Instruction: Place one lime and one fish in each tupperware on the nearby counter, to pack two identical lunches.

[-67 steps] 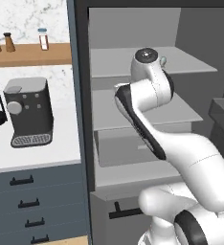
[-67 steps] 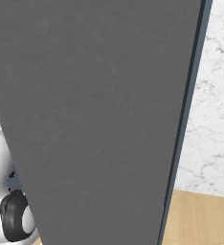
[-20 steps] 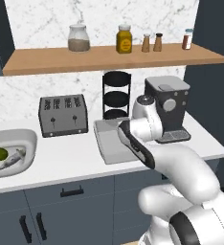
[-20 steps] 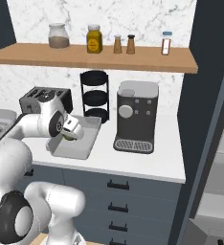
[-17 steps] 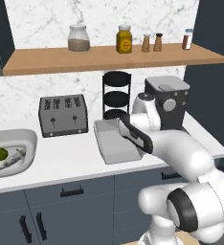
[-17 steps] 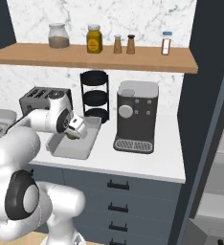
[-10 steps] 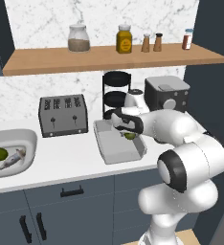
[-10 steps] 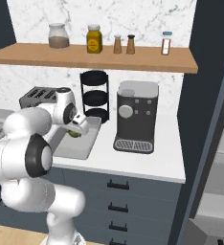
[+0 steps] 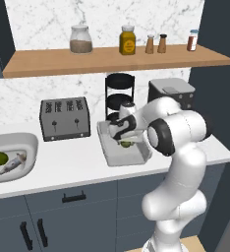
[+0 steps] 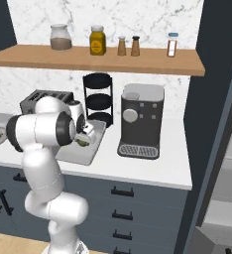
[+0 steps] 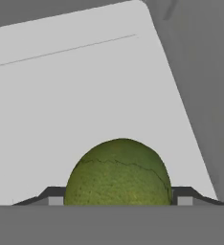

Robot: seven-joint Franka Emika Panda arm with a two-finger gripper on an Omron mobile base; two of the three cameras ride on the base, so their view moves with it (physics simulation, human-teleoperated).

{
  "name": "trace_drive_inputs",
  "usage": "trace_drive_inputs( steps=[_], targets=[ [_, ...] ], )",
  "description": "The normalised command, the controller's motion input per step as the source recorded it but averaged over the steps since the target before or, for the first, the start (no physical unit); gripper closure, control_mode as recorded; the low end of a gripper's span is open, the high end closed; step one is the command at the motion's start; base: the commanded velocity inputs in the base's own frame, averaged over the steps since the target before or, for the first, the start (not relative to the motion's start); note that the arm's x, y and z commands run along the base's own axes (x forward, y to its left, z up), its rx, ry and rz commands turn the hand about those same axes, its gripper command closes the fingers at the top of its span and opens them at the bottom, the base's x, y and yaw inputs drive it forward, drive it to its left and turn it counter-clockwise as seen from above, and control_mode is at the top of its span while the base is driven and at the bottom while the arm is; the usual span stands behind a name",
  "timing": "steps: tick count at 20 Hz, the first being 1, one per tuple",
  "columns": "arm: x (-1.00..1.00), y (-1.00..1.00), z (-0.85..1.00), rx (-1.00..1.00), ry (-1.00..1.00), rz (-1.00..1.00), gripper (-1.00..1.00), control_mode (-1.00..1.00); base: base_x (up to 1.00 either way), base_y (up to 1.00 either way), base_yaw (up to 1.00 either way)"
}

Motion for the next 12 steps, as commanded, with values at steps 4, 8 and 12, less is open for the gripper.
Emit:
trace_drive_inputs(
  steps=[4, 8, 12],
  targets=[
    [0.51, 0.0, -0.22, -0.04, 0.0, -0.02, -1.0, -1.0, 0.0, 0.0, 0.0],
    [0.25, 0.0, 0.8, 0.07, 0.04, -0.09, -1.0, -1.0, 0.0, 0.0, 0.0],
    [-0.22, 0.0, 1.0, 0.05, -0.03, -0.01, -1.0, -1.0, 0.0, 0.0, 0.0]
  ],
)
